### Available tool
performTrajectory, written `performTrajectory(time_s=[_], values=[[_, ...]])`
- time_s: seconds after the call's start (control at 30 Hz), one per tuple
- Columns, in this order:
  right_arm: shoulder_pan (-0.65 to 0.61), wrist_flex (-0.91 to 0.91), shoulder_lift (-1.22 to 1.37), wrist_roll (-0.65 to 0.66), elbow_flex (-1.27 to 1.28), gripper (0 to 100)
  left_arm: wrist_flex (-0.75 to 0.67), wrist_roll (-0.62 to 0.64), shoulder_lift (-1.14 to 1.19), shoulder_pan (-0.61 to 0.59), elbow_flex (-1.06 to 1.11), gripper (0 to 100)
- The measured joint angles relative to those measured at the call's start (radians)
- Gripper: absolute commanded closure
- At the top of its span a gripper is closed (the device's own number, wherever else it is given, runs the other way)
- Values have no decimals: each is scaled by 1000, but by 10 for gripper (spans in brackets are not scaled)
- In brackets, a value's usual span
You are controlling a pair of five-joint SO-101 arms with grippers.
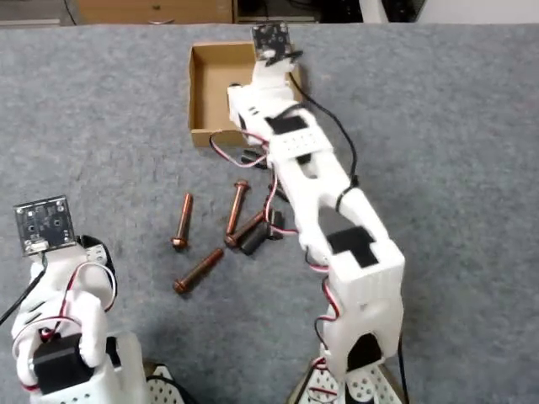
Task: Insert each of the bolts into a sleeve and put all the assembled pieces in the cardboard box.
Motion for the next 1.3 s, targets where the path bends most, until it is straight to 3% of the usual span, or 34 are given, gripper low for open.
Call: performTrajectory(time_s=[0.17, 0.3, 0.47, 0.67, 0.8, 0.97, 1.13, 1.3], values=[[9, 204, 5, 0, -141, 804, 0, 0, 0, -2, -38, 880], [9, 496, -66, 0, -193, 804, 0, 0, 48, -2, -94, 879], [9, 855, -212, -6, -201, 804, 0, 28, 261, 3, -183, 879], [-46, 1103, -281, -32, -164, 804, 0, 46, 548, 12, -298, 879], [-86, 1128, -282, -167, -94, 804, 0, 49, 654, 12, -342, 880], [-124, 988, -239, -292, 3, 804, 0, 49, 723, 12, -342, 881], [-195, 962, -115, -448, 12, 804, 0, 49, 727, 12, -342, 879], [-195, 957, -12, -516, 12, 804, 0, 49, 727, 12, -342, 879]])
